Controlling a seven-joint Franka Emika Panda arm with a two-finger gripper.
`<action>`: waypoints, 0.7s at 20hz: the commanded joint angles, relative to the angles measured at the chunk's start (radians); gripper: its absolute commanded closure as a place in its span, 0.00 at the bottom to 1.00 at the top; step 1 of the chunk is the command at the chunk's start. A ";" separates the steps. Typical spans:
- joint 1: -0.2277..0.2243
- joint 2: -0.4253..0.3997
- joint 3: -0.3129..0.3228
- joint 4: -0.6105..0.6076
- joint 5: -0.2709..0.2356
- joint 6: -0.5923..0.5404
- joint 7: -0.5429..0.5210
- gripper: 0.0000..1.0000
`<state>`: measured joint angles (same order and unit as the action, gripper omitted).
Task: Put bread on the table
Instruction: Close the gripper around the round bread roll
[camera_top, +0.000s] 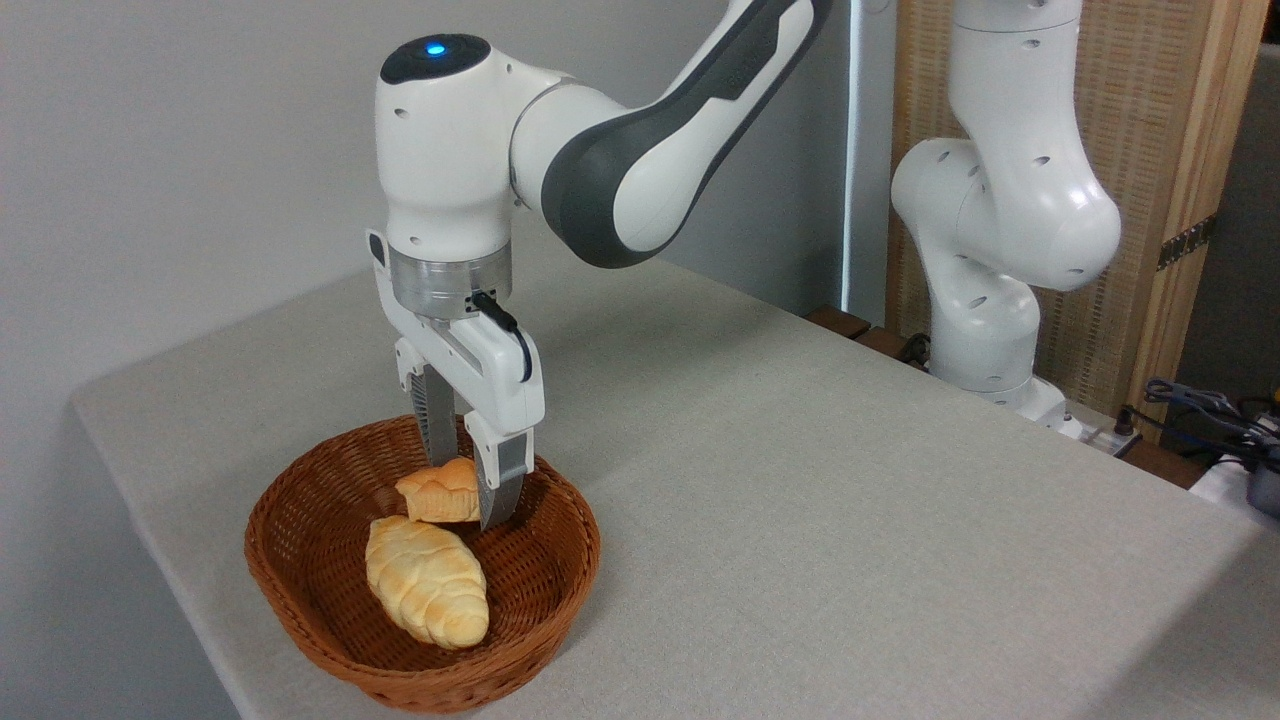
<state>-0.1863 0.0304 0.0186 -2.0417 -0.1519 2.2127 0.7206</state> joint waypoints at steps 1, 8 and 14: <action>-0.004 0.010 0.001 0.009 -0.009 0.022 -0.013 0.01; -0.004 0.013 0.001 0.009 -0.008 0.030 -0.003 0.63; -0.004 0.014 0.001 0.009 -0.008 0.030 -0.003 0.60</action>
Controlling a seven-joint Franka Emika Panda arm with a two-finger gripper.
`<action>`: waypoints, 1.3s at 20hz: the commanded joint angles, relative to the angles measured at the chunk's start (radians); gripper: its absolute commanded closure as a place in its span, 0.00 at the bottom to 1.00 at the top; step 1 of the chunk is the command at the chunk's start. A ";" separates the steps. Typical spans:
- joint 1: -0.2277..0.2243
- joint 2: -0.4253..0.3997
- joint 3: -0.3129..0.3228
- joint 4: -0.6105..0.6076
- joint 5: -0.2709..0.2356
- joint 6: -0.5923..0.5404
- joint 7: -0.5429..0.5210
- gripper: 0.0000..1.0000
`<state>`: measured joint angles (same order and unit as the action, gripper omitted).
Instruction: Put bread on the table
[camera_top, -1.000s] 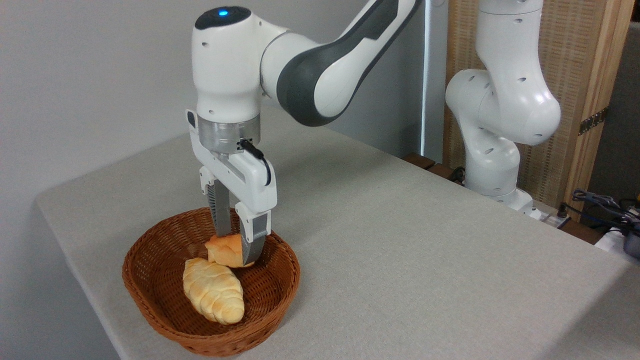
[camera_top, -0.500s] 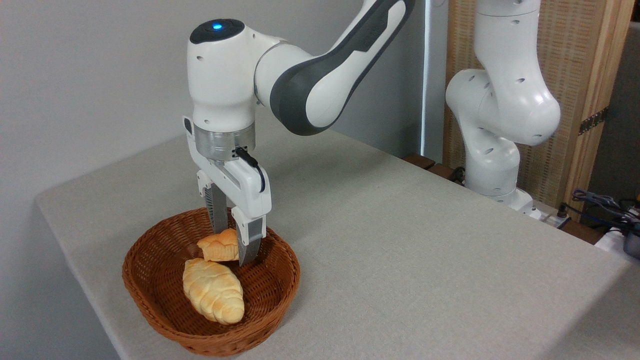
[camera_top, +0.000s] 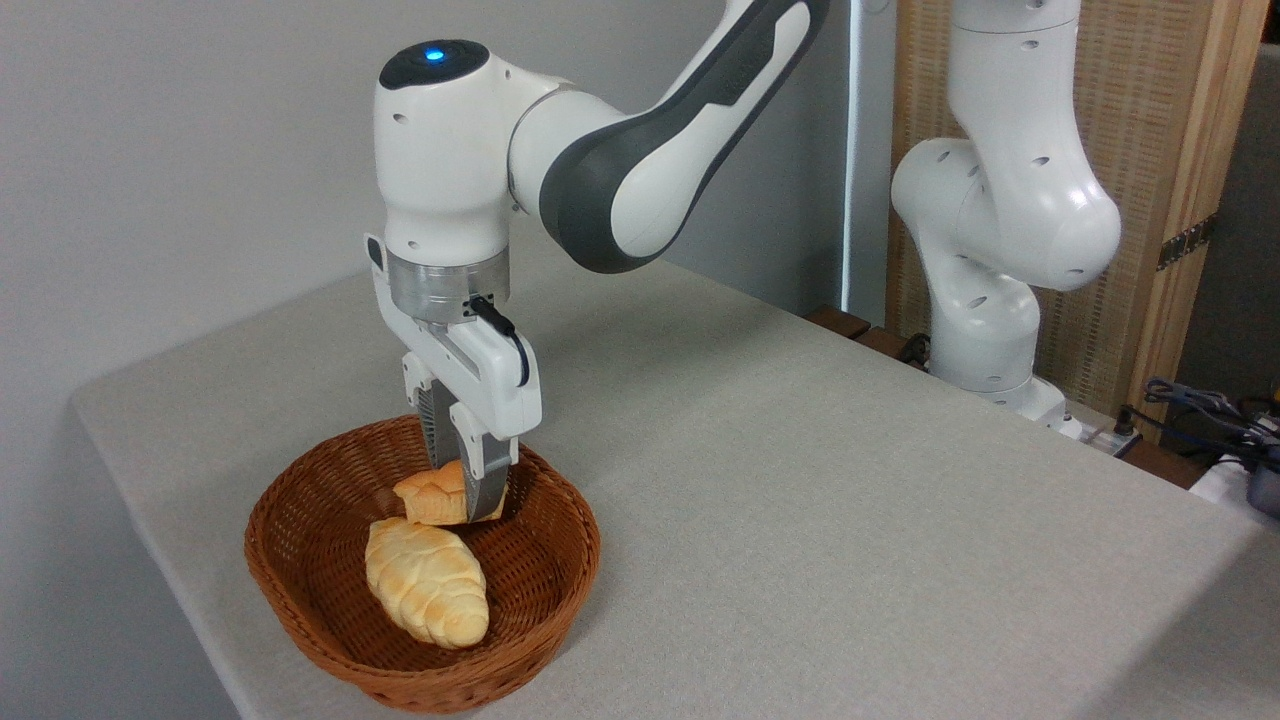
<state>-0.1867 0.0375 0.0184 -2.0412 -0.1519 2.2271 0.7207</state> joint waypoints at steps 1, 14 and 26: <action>-0.003 0.005 0.002 0.009 -0.008 0.016 -0.003 0.60; 0.007 -0.099 0.058 0.012 -0.020 -0.078 -0.087 0.55; 0.006 -0.191 0.103 -0.016 -0.020 -0.415 0.101 0.49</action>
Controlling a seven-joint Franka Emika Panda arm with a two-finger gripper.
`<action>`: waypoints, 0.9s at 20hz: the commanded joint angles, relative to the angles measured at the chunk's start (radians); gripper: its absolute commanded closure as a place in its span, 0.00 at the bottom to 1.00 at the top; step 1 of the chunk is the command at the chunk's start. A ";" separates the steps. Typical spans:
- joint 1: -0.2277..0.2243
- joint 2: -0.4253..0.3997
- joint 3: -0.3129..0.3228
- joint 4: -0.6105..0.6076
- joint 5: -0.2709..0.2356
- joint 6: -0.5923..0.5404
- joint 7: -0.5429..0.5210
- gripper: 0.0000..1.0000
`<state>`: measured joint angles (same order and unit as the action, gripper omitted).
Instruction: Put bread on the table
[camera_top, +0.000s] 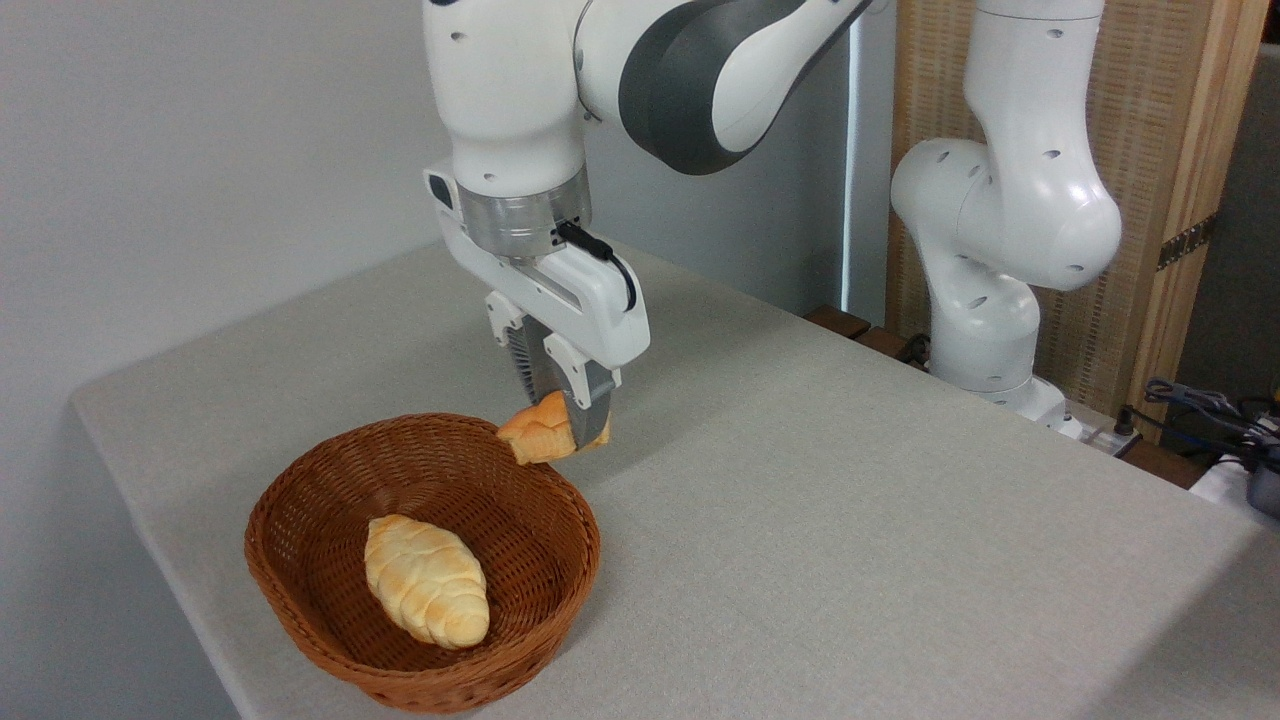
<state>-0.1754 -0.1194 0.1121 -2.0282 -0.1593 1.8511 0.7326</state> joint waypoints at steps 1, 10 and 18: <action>-0.007 -0.045 0.009 -0.047 -0.013 -0.041 0.118 0.49; -0.085 -0.066 0.008 -0.152 0.033 -0.013 0.248 0.00; -0.104 -0.029 -0.002 -0.147 0.060 -0.012 0.243 0.00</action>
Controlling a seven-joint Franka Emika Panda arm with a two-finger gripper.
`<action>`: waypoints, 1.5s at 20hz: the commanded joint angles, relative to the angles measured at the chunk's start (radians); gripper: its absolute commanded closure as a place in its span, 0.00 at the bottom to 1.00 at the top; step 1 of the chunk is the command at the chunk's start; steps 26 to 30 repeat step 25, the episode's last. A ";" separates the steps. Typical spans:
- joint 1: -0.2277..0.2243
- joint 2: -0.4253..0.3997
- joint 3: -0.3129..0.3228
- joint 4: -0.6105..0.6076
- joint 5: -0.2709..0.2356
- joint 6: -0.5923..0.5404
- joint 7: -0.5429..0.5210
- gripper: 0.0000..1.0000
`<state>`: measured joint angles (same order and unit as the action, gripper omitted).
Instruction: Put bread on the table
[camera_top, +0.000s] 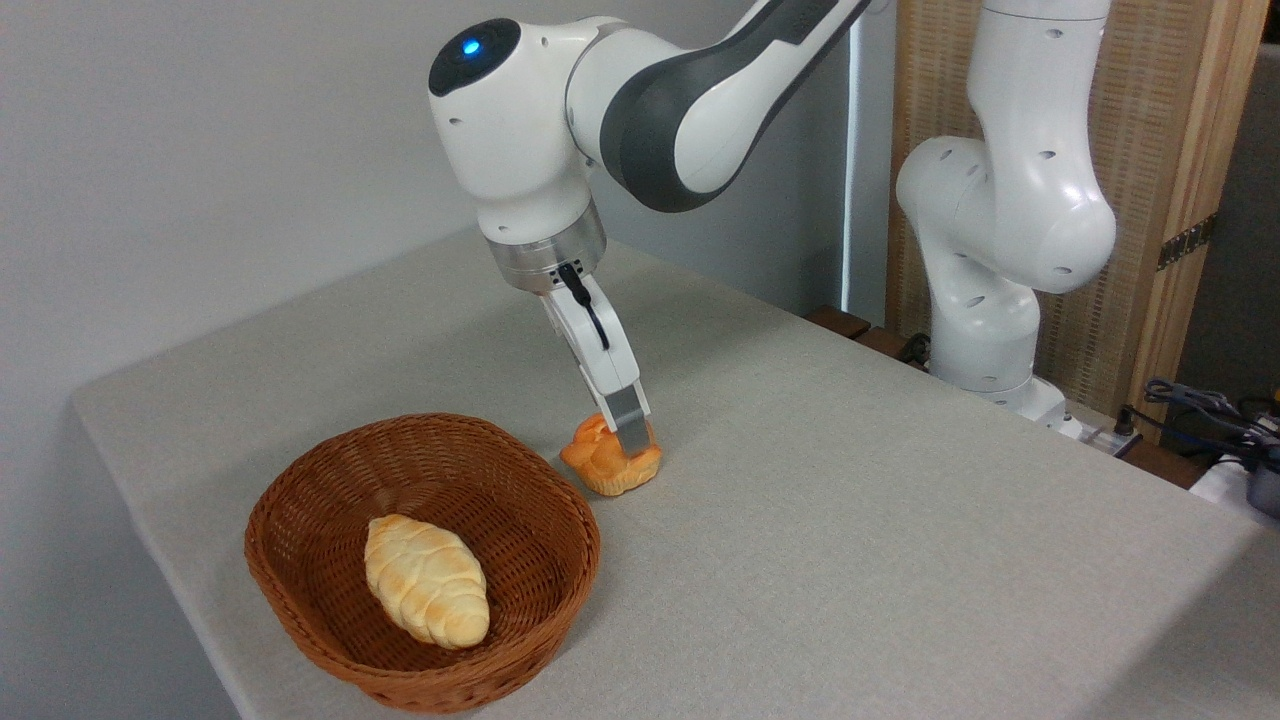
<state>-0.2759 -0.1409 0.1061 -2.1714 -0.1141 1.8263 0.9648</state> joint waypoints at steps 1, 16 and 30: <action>-0.003 -0.008 0.004 -0.004 0.014 0.014 0.012 0.00; 0.012 0.023 0.090 0.156 0.016 0.206 -0.150 0.00; 0.004 0.033 0.083 0.162 0.113 0.240 -0.299 0.00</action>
